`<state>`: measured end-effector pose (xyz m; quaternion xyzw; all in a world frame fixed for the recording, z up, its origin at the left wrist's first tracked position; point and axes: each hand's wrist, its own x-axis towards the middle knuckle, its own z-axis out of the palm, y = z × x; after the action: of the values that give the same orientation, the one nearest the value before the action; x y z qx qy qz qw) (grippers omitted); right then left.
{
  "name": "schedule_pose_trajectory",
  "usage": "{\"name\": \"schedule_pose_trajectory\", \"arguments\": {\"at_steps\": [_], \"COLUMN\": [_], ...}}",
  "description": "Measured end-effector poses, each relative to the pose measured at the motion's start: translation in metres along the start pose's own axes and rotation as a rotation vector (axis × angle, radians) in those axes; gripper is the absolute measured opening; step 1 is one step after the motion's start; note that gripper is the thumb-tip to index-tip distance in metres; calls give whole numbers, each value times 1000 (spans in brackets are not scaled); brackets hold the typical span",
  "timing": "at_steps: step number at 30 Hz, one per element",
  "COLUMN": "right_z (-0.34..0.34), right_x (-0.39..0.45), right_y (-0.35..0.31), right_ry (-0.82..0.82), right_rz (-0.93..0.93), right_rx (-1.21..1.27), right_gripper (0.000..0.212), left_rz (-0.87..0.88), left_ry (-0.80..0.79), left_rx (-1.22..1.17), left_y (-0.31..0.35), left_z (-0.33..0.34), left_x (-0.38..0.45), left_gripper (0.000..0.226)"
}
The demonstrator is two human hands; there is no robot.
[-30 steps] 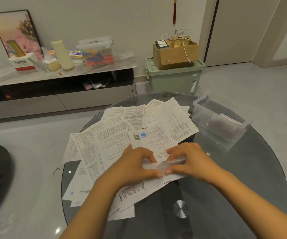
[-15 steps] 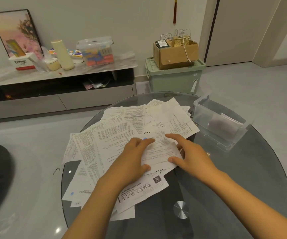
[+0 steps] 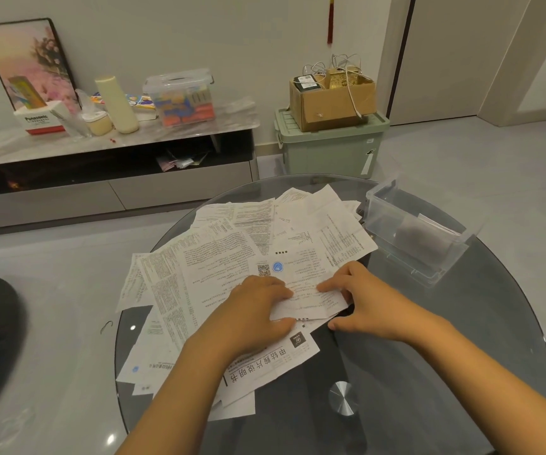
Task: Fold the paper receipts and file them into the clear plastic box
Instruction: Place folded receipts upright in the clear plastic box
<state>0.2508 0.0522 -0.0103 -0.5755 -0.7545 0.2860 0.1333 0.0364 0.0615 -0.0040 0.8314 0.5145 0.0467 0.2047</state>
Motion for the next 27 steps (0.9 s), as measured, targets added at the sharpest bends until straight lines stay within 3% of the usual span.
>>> {"name": "schedule_pose_trajectory", "arguments": {"at_steps": [6, 8, 12, 15, 17, 22, 27], "right_z": [3, -1, 1, 10, 14, 16, 9], "right_x": [3, 4, 7, 8, 10, 12, 12], "right_y": [6, 6, 5, 4, 4, 2, 4], "right_ry": [162, 221, 262, 278, 292, 289, 200], "right_rz": [-54, -96, -100, 10, 55, 92, 104], "right_rx": [-14, -64, -5, 30, 34, -14, -135], "right_gripper": [22, 15, 30, 20, 21, 61, 44], "left_rz": [-46, -63, -86, -110, -137, -189, -204], "left_ry": [60, 93, 175, 238, 271, 217, 218], "left_rx": [-229, -273, -287, -233, -213, -159, -142], "left_y": [5, 7, 7, 6, 4, -2, -3], "left_z": [-9, -12, -12, -9, -6, 0, 3], "left_x": [-4, -6, -5, 0, 5, 14, 19], "left_gripper": [24, 24, 20, 19, 34, 69, 66]}}
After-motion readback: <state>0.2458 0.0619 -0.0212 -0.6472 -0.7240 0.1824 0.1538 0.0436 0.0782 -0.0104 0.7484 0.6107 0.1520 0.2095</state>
